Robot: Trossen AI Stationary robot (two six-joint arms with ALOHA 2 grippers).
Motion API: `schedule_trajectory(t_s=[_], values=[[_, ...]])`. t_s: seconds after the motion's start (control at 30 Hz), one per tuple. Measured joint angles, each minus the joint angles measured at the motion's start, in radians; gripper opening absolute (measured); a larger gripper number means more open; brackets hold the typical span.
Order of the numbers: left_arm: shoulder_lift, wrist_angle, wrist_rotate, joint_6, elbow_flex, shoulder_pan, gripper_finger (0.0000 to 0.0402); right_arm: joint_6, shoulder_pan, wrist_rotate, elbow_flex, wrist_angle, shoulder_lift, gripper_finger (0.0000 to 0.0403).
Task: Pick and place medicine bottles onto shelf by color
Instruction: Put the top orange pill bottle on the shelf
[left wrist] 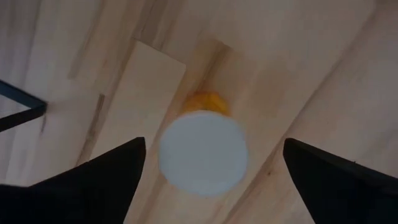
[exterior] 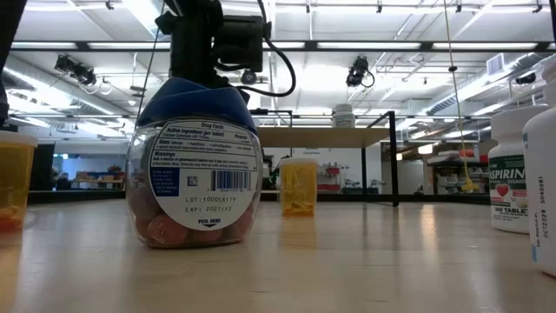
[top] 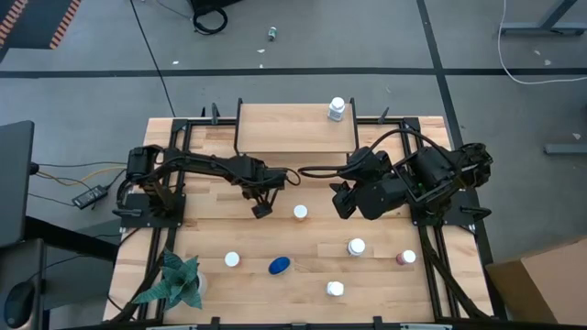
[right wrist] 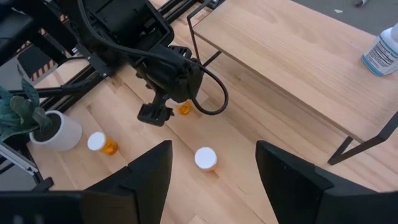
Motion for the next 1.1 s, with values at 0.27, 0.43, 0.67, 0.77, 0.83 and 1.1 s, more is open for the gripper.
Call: schedule_trajectory(t_s=[0.27, 0.43, 0.67, 0.77, 0.83, 1.1], values=[[0.0, 0.008, -0.004, 0.044, 0.0, 0.0, 0.0341, 0.001, 0.0, 0.0, 0.0, 0.0, 0.0, 0.0239], [0.0, 0.006, -0.006, 0.051, 0.0, 0.003, 0.0321, 0.002, 0.0, 0.0, 0.0, 0.0, 0.0, 0.0239], [0.0, 0.001, -0.006, 0.054, 0.0, 0.002, 0.029, 0.003, 0.0, 0.0, 0.0, 0.0, 0.0, 0.0239], [0.0, 0.0, -0.006, 0.054, 0.0, 0.002, 0.0274, 0.003, 0.0, 0.0, 0.0, 0.0, 0.0, 0.0239], [0.0, 0.0, -0.006, 0.054, 0.0, 0.002, 0.0262, 0.006, 0.0, 0.0, 0.0, 0.0, 0.0, 0.0239], [-0.001, -0.024, -0.002, 0.054, 0.0, 0.002, 0.0214, 0.011, 0.0, -0.001, 0.0, 0.0, 0.0, 0.0239]])
